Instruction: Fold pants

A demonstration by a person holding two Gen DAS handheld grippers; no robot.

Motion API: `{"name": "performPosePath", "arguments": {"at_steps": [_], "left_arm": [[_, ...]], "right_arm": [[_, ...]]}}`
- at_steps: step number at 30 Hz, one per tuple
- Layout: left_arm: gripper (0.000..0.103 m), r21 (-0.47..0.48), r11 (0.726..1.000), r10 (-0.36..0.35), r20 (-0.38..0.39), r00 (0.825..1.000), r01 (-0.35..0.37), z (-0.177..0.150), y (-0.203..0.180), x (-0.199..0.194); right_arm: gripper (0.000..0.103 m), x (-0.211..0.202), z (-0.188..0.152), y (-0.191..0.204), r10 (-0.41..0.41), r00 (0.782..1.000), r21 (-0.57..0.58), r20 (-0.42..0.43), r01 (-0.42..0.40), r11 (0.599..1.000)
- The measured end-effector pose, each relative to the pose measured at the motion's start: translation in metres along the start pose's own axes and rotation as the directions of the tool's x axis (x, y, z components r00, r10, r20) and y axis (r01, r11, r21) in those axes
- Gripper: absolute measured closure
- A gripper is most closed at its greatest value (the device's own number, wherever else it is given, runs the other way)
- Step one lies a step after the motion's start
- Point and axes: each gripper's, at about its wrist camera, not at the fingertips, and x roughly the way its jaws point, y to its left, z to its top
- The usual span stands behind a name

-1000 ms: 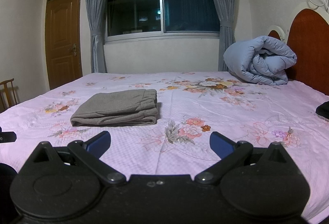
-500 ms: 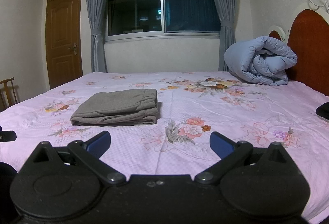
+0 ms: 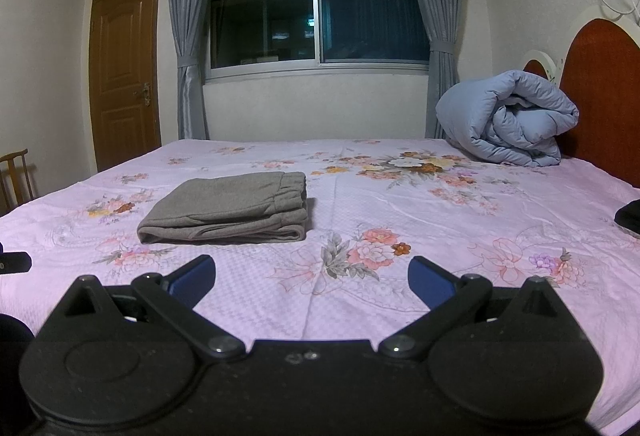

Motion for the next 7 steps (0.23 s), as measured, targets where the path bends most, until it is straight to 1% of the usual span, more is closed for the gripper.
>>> {"name": "performPosePath", "arguments": {"at_steps": [4,7], "left_arm": [[0.000,0.006,1.000,-0.006,0.023,1.000,0.005,0.0009,0.0014,-0.0030],[0.000,-0.010,1.000,0.000,0.020,1.000,0.000,0.0019,0.0043,-0.0029]], "right_arm": [[0.006,-0.0002,0.0001,-0.0001,0.000,1.000,0.000,0.000,0.000,1.000],[0.006,0.0002,0.0002,-0.0003,0.001,1.000,-0.001,-0.001,-0.001,1.000]]}}
